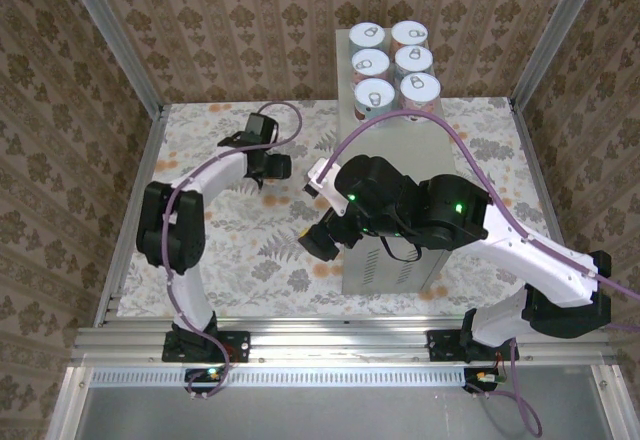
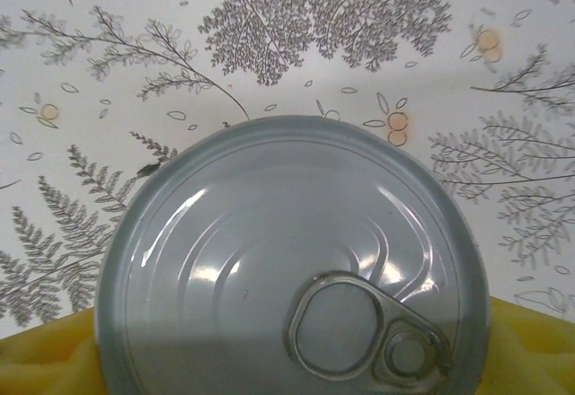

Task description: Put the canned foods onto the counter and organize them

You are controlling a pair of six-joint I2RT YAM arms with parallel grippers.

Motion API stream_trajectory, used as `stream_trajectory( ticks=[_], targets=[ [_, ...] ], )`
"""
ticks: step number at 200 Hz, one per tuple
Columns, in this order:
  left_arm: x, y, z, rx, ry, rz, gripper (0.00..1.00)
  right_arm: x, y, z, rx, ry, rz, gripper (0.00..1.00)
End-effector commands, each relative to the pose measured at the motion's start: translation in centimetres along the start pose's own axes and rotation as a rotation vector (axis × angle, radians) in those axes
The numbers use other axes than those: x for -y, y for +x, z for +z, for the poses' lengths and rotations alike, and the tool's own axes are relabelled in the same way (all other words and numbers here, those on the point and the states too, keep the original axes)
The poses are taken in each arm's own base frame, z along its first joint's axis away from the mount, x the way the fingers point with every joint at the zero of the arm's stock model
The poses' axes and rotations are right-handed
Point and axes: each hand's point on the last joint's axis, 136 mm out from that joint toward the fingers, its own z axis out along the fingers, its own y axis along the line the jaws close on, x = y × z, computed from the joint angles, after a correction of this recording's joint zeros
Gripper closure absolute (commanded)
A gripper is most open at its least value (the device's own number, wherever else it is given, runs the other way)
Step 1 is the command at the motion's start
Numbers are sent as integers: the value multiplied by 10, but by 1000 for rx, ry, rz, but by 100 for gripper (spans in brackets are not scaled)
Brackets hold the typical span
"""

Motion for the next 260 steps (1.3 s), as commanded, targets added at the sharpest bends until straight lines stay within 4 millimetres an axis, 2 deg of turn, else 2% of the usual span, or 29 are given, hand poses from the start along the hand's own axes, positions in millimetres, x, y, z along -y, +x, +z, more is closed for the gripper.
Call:
stream_trajectory(
  ticks=[1,88,186,260],
  targets=[
    [0,-21,-32,72,16,20,31,0,-5,-10,39,-3,15,0],
    [4,-23,-81,100,54,49,33,-4,-7,-13,47,-5,8,0],
    [10,-21,-155,142,90,111,33,-7,-15,-27,77,-8,-12,0],
    [15,-16,-190,171,99,150,33,-12,-26,-43,112,-3,-52,0]
  ],
)
